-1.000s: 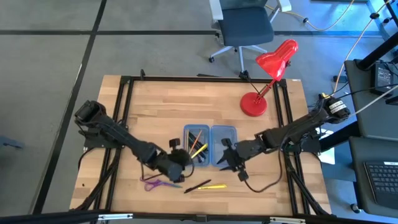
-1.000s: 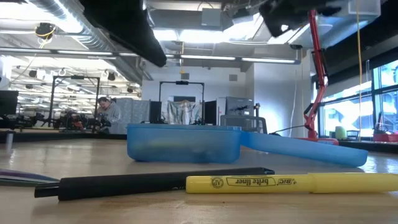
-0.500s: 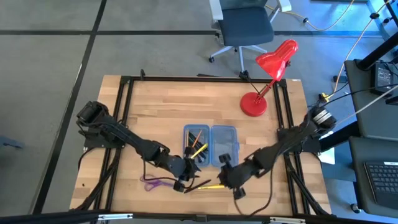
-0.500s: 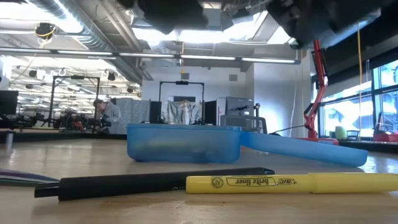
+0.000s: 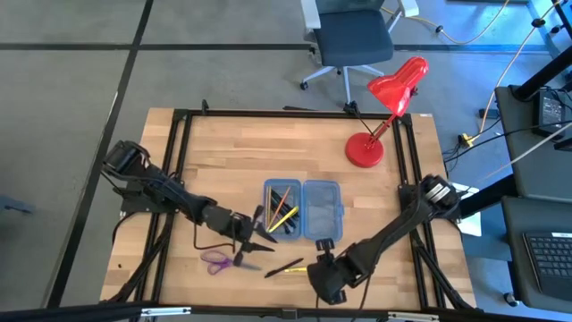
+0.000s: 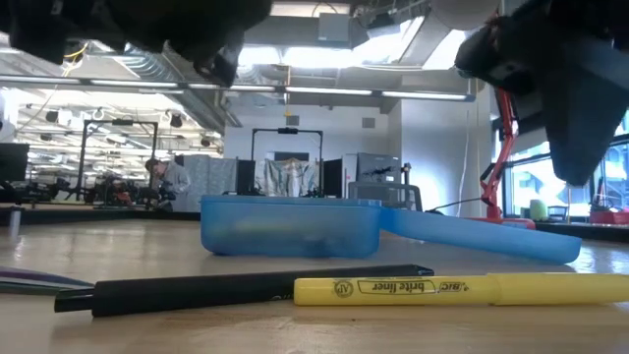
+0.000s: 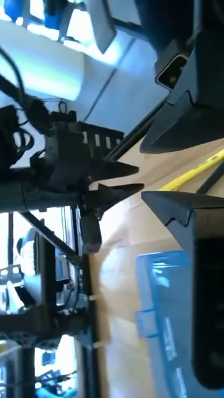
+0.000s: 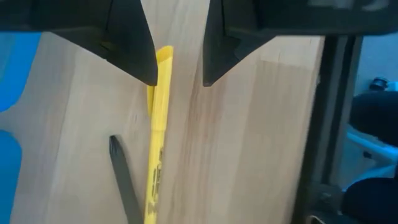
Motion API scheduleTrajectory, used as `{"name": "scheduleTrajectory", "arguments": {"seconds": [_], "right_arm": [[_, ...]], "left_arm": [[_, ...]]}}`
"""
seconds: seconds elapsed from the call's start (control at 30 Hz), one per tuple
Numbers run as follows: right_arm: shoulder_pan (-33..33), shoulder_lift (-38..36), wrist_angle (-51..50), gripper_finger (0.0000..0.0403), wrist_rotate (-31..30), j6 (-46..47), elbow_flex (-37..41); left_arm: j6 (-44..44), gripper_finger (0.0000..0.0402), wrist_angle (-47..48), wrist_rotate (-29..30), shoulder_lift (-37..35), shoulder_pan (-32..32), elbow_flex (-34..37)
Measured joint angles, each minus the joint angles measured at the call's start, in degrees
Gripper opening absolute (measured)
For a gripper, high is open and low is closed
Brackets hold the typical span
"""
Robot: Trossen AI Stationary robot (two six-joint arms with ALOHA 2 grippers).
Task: Pick & place school supplies into a supply box
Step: Put the yellow pen into the blue supply box
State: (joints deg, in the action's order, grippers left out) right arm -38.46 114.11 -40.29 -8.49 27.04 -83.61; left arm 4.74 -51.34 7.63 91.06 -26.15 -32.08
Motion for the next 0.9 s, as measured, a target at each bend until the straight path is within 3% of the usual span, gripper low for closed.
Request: {"name": "scheduleTrajectory", "arguments": {"seconds": [0.9], "right_arm": [[0.76,7.14,0.82,0.0132,-1.97,5.36,0.26]], "left_arm": [[6.64,0.01,-0.69,-0.05,-0.69,-3.22,1.97]]}}
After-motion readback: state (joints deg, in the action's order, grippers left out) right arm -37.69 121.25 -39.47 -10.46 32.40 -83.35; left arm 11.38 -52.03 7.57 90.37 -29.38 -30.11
